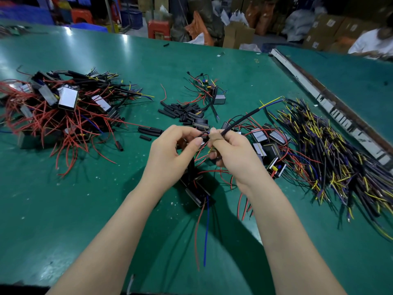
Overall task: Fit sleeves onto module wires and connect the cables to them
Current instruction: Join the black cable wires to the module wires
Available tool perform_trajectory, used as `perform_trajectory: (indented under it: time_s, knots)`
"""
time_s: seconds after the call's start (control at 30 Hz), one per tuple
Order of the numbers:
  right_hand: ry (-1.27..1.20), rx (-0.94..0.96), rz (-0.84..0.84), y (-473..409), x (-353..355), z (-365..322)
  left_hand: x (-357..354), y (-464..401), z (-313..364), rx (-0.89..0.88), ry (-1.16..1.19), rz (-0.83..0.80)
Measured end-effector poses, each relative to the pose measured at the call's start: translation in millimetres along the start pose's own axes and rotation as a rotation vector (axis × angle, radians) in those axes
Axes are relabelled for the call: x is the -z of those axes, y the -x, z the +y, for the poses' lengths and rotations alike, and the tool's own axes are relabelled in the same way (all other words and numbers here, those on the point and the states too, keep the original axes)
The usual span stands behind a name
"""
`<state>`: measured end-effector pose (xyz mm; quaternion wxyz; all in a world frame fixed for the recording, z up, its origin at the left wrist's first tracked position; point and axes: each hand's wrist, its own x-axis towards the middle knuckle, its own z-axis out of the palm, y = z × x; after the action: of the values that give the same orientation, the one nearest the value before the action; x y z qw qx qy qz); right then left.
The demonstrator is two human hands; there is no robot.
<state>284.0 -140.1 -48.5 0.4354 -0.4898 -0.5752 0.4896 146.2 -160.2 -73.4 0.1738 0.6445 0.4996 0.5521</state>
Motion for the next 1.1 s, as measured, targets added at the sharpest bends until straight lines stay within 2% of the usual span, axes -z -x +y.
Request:
perform_trajectory:
  time_s: [0.23, 0.43, 0.8, 1.1]
  knots:
    - [-0.071, -0.092, 0.014, -0.8, 0.7, -2.1, 0.2, 0.4, 0.0, 0.052, 0.083, 0.022]
    - [-0.144, -0.124, -0.106, 2.2, 2.2, -4.3, 0.5, -0.3, -2.2, 0.110, 0.091, 0.038]
    - [-0.191, -0.162, -0.091, 1.6, 0.4, -4.6, 1.2, 0.7, 6.8, 0.071, 0.181, -0.034]
    - [-0.248, -0.197, -0.083, 0.8, -2.2, -4.5, 3.3, 0.7, 7.8, -0.002, 0.133, -0.021]
